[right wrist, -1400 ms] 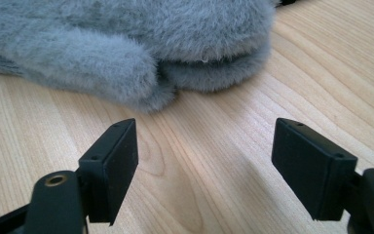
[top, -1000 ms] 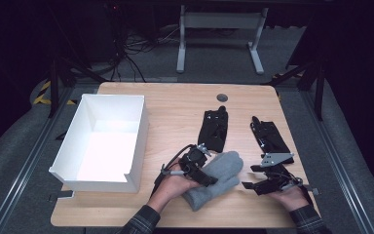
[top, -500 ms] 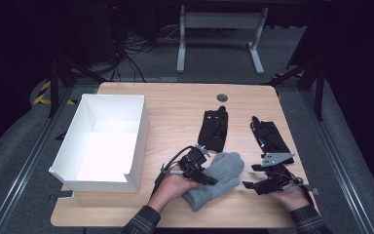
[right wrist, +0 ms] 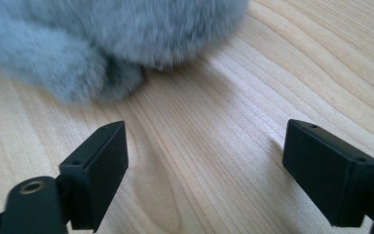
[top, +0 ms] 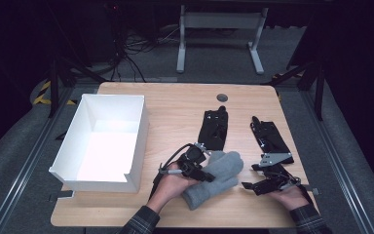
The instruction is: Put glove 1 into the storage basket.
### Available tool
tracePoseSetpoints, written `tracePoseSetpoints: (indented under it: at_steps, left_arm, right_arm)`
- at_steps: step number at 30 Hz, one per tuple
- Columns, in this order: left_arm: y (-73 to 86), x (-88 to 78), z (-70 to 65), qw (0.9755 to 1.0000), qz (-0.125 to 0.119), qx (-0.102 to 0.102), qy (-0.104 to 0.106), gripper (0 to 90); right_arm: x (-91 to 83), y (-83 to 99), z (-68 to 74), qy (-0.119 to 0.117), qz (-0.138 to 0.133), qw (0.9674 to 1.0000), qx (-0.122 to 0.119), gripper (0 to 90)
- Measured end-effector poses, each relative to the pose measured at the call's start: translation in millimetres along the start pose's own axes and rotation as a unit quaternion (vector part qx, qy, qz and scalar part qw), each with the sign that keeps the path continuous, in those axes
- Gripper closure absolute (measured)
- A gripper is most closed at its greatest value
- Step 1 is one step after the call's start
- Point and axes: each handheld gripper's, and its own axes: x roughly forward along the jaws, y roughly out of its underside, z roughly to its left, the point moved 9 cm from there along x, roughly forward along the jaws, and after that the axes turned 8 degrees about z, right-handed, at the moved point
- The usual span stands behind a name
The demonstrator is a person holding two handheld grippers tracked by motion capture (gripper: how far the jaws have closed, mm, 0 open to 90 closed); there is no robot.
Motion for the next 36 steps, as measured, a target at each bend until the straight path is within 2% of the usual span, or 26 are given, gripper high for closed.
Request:
tracePoseSetpoints:
  at_steps: [3,6,7,8,11,16,18,20,25,27,28,29,36]
  left_arm:
    - [-1.1,-9.2,0.2,0.9999,-0.015,-0.002,-0.004,70.6]
    - [-2.2,-21.6,0.6,0.9995,-0.029,-0.001,-0.015,70.6]
    - [-2.2,-21.6,0.6,0.9995,-0.029,-0.001,-0.015,70.6]
    - [-2.5,-27.0,0.8,0.9992,-0.034,-0.002,-0.019,70.6]
    - [-3.5,-33.7,1.2,0.9988,-0.041,-0.005,-0.025,70.7]
    - [-5.3,-45.2,0.9,0.9982,-0.050,-0.008,-0.033,70.7]
    - [-9.3,-59.1,0.3,0.9971,-0.065,-0.010,-0.040,70.7]
    - [-9.7,-62.9,0.3,0.9970,-0.065,-0.011,-0.042,70.7]
    - [-14.3,-89.9,-0.3,0.9952,-0.078,-0.012,-0.059,70.7]
    - [-15.5,-101.4,-0.4,0.9941,-0.087,-0.015,-0.063,70.6]
    - [-16.1,-114.1,0.1,0.9929,-0.095,-0.019,-0.069,70.7]
    - [-16.1,-114.1,0.1,0.9929,-0.095,-0.019,-0.069,70.6]
    - [-15.6,-153.4,1.7,0.9894,-0.114,-0.025,-0.086,70.7]
  right_arm:
    - [1.5,-0.4,-0.3,0.009,-0.003,1.0000,-0.002,14.9]
    - [5.5,-1.2,-1.6,0.029,-0.012,0.9995,-0.009,10.3]
    - [5.5,-1.2,-1.6,0.029,-0.012,0.9995,-0.009,10.3]
    - [8.4,-1.3,-1.0,0.033,-0.017,0.9992,-0.013,5.2]
    - [10.8,-1.9,-1.6,0.033,-0.026,0.9990,-0.015,1.0]
    - [12.1,-2.0,-1.2,0.031,-0.032,0.9989,-0.018,0.0]
    - [12.2,-2.1,-1.3,0.031,-0.032,0.9988,-0.019,0.0]
    - [12.1,-2.0,-1.2,0.031,-0.031,0.9989,-0.019,0.0]
    - [12.3,-2.2,-1.7,0.030,-0.032,0.9988,-0.021,0.0]
    - [12.3,-2.2,-1.6,0.030,-0.032,0.9988,-0.021,0.0]
    - [12.3,-2.2,-1.5,0.029,-0.032,0.9988,-0.021,0.0]
    - [12.3,-2.2,-1.5,0.029,-0.032,0.9988,-0.021,0.0]
    - [12.3,-2.2,-1.5,0.029,-0.032,0.9988,-0.021,0.0]
